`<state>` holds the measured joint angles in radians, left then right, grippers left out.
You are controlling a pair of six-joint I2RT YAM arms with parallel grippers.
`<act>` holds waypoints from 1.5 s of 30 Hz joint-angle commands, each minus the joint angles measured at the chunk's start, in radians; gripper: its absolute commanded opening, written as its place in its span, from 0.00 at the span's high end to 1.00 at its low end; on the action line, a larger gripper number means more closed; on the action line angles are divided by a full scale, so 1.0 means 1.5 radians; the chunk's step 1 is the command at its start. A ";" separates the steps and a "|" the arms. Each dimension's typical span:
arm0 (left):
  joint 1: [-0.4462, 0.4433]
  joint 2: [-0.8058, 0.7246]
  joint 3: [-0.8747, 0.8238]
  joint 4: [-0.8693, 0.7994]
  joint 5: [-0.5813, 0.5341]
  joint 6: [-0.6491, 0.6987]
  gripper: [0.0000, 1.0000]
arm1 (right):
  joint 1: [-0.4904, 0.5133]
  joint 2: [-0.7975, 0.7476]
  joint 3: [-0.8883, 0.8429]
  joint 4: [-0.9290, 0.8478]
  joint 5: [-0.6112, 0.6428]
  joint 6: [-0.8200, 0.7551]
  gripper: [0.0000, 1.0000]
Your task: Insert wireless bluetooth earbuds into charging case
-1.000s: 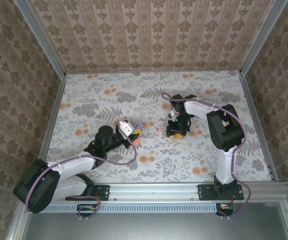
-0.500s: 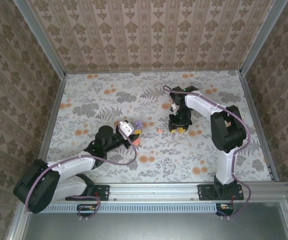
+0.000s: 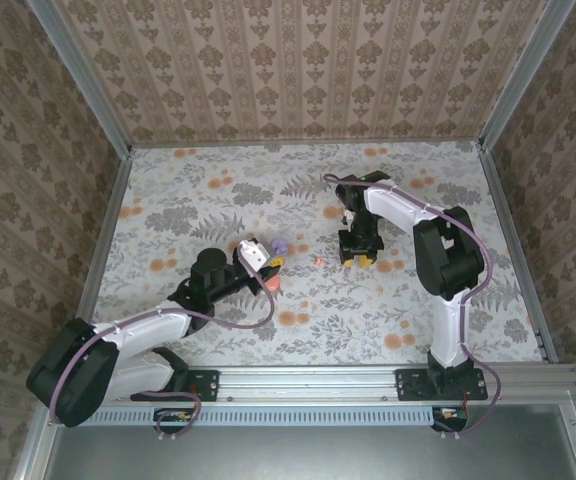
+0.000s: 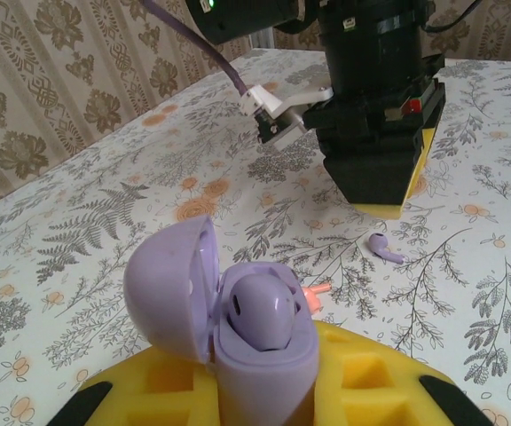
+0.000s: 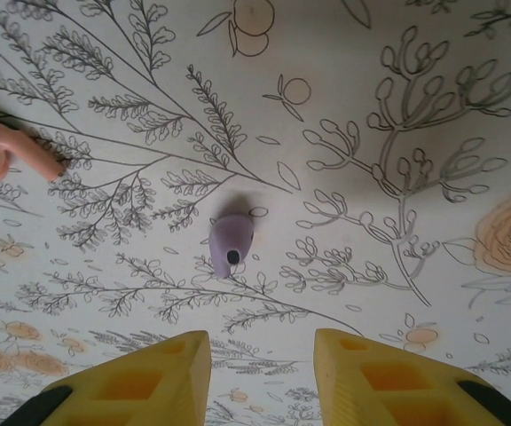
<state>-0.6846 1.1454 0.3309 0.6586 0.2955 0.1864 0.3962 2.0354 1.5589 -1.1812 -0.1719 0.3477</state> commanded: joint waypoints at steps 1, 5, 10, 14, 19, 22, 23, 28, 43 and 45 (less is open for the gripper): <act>0.006 -0.003 0.017 -0.005 0.016 0.014 0.86 | 0.008 0.023 0.028 -0.005 -0.014 0.004 0.63; 0.006 -0.004 0.018 -0.006 0.015 0.014 0.86 | 0.010 0.040 0.030 0.000 -0.016 0.001 0.63; 0.006 -0.003 0.019 -0.009 0.014 0.015 0.86 | 0.012 0.051 0.028 0.011 -0.016 -0.001 0.64; 0.005 -0.004 0.019 -0.010 0.013 0.013 0.86 | 0.014 0.063 0.028 0.018 -0.017 -0.003 0.65; 0.006 -0.003 0.019 -0.013 0.011 0.013 0.86 | 0.014 0.074 0.028 0.028 -0.021 -0.003 0.65; 0.006 -0.003 0.019 -0.013 0.011 0.014 0.86 | 0.014 0.079 0.026 0.031 -0.020 -0.003 0.66; 0.006 -0.002 0.020 -0.013 0.011 0.014 0.86 | 0.015 0.080 0.024 0.031 -0.020 -0.003 0.66; 0.006 -0.001 0.019 -0.014 0.010 0.012 0.86 | 0.016 0.084 0.015 0.045 -0.020 -0.002 0.68; 0.006 0.010 0.023 -0.015 0.016 0.009 0.86 | 0.017 0.056 -0.023 0.076 -0.002 0.010 0.78; 0.005 0.016 0.025 -0.011 0.019 0.006 0.86 | 0.017 0.042 -0.033 0.089 0.001 0.016 0.79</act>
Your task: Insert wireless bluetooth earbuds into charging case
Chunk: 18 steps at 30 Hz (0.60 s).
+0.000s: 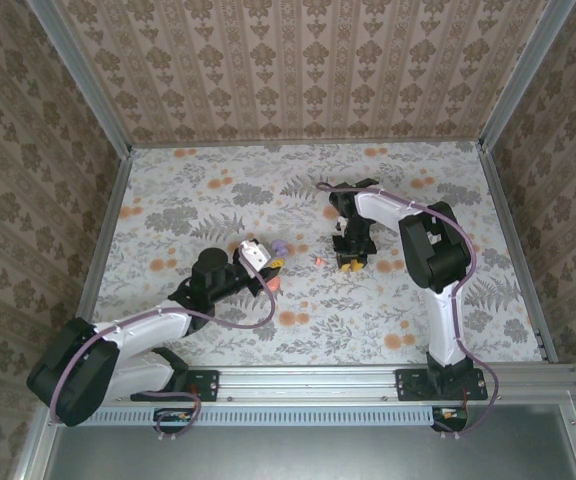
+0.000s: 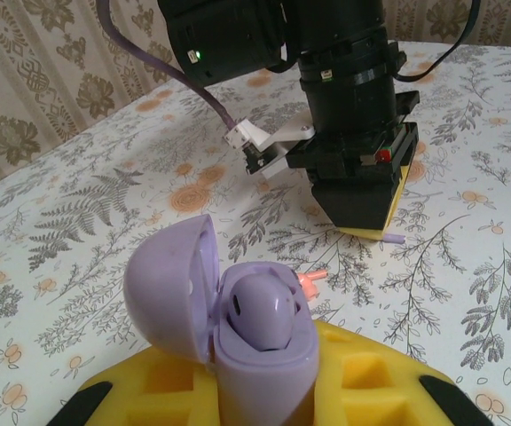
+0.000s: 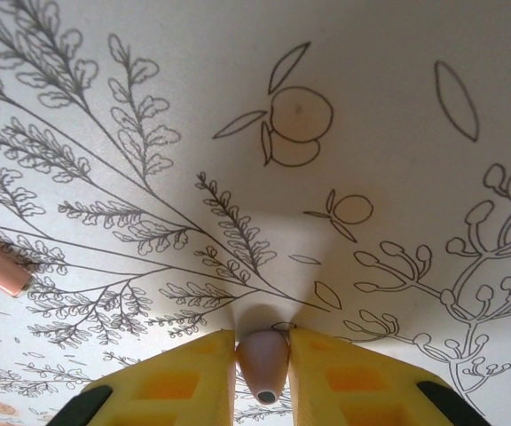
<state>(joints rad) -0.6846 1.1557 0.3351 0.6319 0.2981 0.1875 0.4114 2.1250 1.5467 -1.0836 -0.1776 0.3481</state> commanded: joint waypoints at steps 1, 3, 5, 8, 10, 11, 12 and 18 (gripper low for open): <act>0.005 0.013 0.022 0.012 0.019 0.004 0.86 | 0.006 -0.027 -0.032 0.034 0.007 0.020 0.79; 0.004 0.023 0.022 0.023 0.021 -0.003 0.86 | 0.006 -0.046 -0.046 0.053 0.010 0.027 0.79; 0.001 0.037 0.024 0.038 0.026 -0.011 0.87 | 0.007 -0.073 -0.064 0.079 0.012 0.037 0.80; -0.006 0.063 0.027 0.060 0.028 -0.022 0.87 | 0.007 -0.115 -0.091 0.117 0.011 0.060 0.80; -0.013 0.084 0.028 0.085 0.023 -0.032 0.87 | 0.005 -0.144 -0.108 0.144 0.008 0.074 0.80; -0.016 0.096 0.027 0.101 0.022 -0.035 0.87 | 0.005 -0.165 -0.121 0.163 0.007 0.080 0.80; -0.019 0.106 0.029 0.113 0.022 -0.039 0.87 | 0.005 -0.182 -0.132 0.180 0.006 0.087 0.80; -0.037 0.168 0.058 0.154 0.017 -0.049 0.88 | 0.004 -0.289 -0.214 0.303 -0.014 0.105 0.81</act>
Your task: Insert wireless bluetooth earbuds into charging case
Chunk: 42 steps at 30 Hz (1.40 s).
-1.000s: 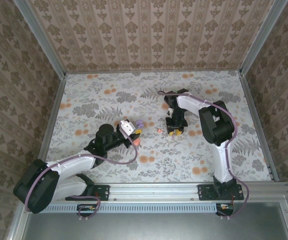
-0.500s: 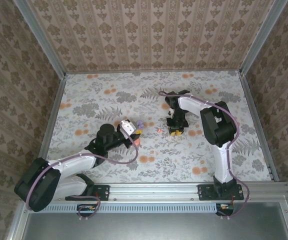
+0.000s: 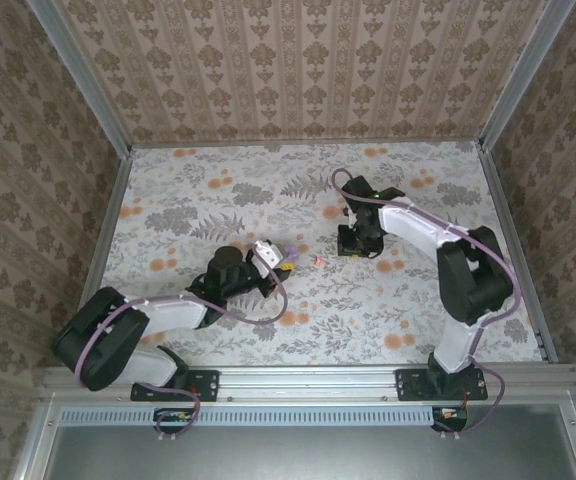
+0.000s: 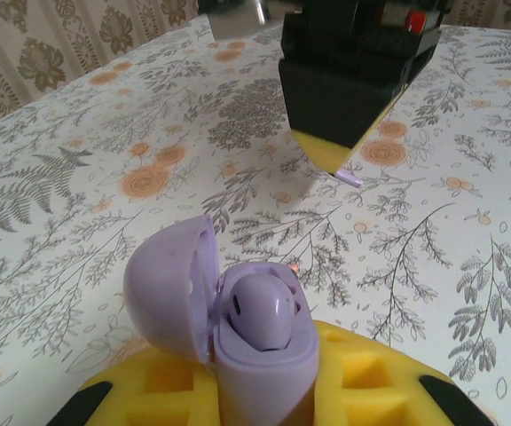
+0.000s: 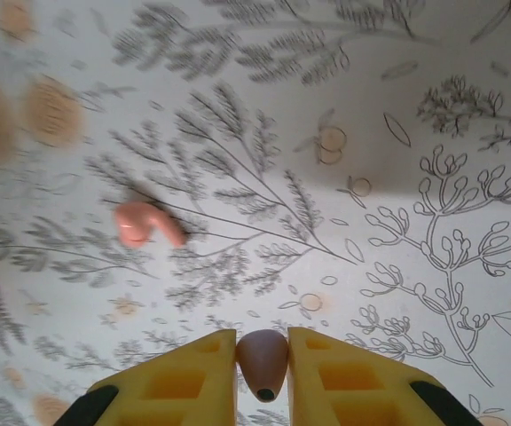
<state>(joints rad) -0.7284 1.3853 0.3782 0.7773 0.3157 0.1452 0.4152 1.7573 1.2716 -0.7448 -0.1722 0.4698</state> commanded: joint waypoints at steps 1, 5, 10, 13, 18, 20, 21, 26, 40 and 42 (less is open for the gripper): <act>-0.010 0.026 0.035 0.066 0.005 -0.022 0.88 | 0.001 -0.062 -0.047 0.102 -0.024 0.026 0.81; -0.019 0.070 0.056 0.108 0.002 -0.032 0.88 | 0.002 -0.130 -0.108 0.204 -0.045 0.035 0.81; -0.026 0.117 0.084 0.150 0.008 -0.048 0.88 | -0.002 -0.195 -0.159 0.277 -0.046 0.037 0.81; -0.031 0.138 0.103 0.159 0.015 -0.050 0.88 | -0.001 -0.238 -0.188 0.324 -0.049 0.036 0.81; -0.035 0.160 0.124 0.180 0.022 -0.061 0.88 | -0.003 -0.309 -0.239 0.399 -0.052 0.037 0.81; -0.036 0.167 0.130 0.186 0.024 -0.065 0.88 | -0.003 -0.322 -0.253 0.424 -0.057 0.042 0.81; -0.036 0.170 0.134 0.190 0.025 -0.068 0.88 | -0.003 -0.328 -0.264 0.440 -0.064 0.046 0.81; -0.038 0.182 0.141 0.213 0.032 -0.083 0.88 | -0.002 -0.350 -0.303 0.529 -0.089 0.079 0.81; -0.042 0.190 0.145 0.255 0.032 -0.110 0.88 | -0.001 -0.363 -0.350 0.655 -0.124 0.127 0.81; -0.043 0.189 0.146 0.259 0.033 -0.113 0.88 | 0.000 -0.361 -0.353 0.662 -0.127 0.130 0.81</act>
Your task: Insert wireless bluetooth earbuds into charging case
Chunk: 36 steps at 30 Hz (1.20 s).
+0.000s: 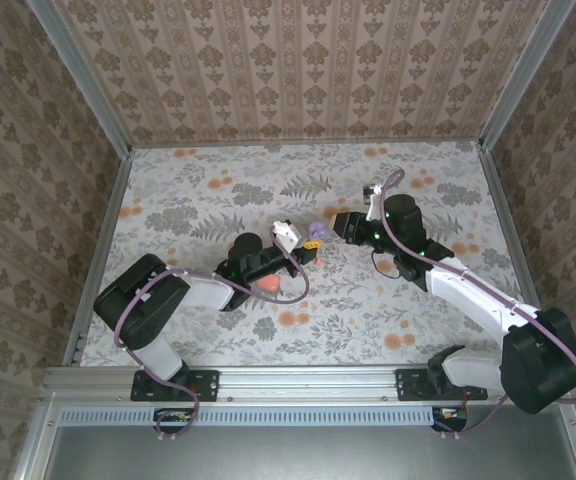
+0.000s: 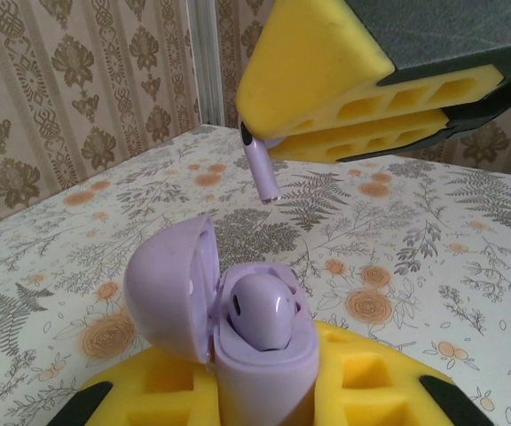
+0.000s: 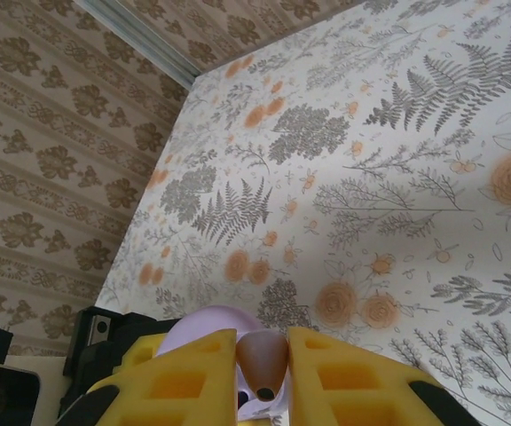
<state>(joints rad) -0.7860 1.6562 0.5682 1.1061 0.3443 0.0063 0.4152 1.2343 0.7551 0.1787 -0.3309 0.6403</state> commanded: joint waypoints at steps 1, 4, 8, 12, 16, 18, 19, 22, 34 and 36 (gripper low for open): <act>-0.005 0.008 0.019 0.041 0.015 -0.022 0.88 | 0.000 -0.011 -0.010 0.049 -0.023 0.017 0.81; -0.006 0.003 0.019 0.042 0.017 -0.027 0.88 | 0.001 -0.009 -0.012 0.061 -0.029 0.023 0.81; -0.007 -0.001 0.018 0.043 0.014 -0.028 0.88 | 0.004 -0.011 -0.015 0.078 -0.040 0.019 0.81; -0.006 -0.001 0.018 0.049 0.014 -0.032 0.88 | 0.006 -0.011 -0.017 0.081 -0.047 0.014 0.81; -0.006 -0.002 0.017 0.056 0.012 -0.036 0.88 | 0.008 -0.006 -0.018 0.083 -0.055 0.013 0.81; -0.007 -0.003 0.017 0.058 0.011 -0.038 0.88 | 0.009 -0.003 -0.018 0.087 -0.060 0.012 0.81; -0.006 -0.004 0.017 0.058 0.010 -0.038 0.88 | 0.010 -0.002 -0.018 0.086 -0.060 0.010 0.81; -0.006 -0.008 0.019 0.058 0.010 -0.039 0.88 | 0.013 0.002 -0.019 0.086 -0.060 0.008 0.81; -0.006 -0.019 0.020 0.058 0.007 -0.040 0.88 | 0.022 0.017 -0.018 0.082 -0.059 0.001 0.81; -0.006 -0.021 0.021 0.058 0.006 -0.038 0.88 | 0.023 0.018 -0.019 0.082 -0.059 -0.002 0.81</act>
<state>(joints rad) -0.7918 1.6558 0.5724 1.1538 0.3439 -0.0315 0.4431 1.2537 0.7437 0.2676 -0.4015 0.6579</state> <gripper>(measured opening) 0.195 0.195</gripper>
